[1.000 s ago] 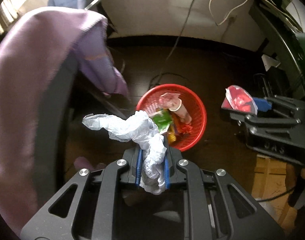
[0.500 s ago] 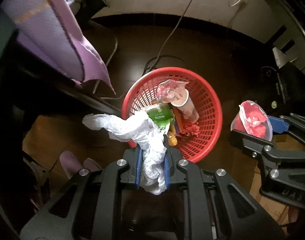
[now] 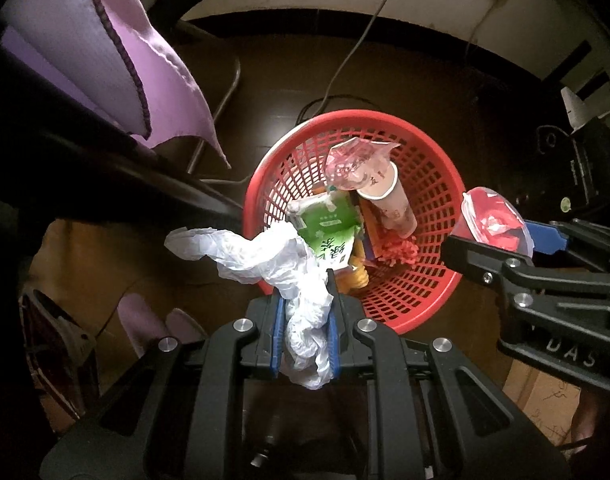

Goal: Collect trash
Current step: 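Open the right tool to drop the cup while the left tool drops the plastic bag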

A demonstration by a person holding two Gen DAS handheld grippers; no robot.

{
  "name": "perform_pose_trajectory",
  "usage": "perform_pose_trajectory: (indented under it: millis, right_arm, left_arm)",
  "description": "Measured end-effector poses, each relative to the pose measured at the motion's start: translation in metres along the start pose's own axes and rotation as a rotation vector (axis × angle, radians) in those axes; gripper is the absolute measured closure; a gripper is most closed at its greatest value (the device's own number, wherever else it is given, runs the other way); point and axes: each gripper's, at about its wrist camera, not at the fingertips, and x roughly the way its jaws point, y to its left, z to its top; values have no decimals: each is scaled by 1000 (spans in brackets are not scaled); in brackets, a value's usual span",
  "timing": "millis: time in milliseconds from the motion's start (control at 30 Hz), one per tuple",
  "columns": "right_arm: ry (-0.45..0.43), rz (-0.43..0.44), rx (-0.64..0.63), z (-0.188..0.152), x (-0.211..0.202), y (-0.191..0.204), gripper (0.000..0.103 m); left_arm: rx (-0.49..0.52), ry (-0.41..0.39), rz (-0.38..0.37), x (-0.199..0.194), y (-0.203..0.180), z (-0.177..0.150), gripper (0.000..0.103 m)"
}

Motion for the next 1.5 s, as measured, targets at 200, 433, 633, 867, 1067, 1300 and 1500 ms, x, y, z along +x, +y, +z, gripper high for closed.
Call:
perform_pose_trajectory:
  millis: [200,433,633,867,1067,1300,1500]
  right_arm:
    - [10,-19,29,4,17,-3,47]
    - [20,-101,13,6,33,1,47]
    - [34,-123,0,10,41,3,46]
    - [44,-110,11,12,43,2,46]
    - [35,-108,5,13,39,0,46]
    - [32,-106,11,13,39,0,46]
    - [10,-111,19,13,36,-3,29]
  left_arm:
    - [-8,10,10,4,1,1,84]
    - [2,26,27,10,-2,-1,83]
    - [6,40,31,16,-2,-1,82]
    - [3,46,39,18,-3,0,81]
    - [2,51,50,18,-4,0,81]
    - [-21,64,38,22,0,1,78]
    - [-33,28,-19,12,2,3,31]
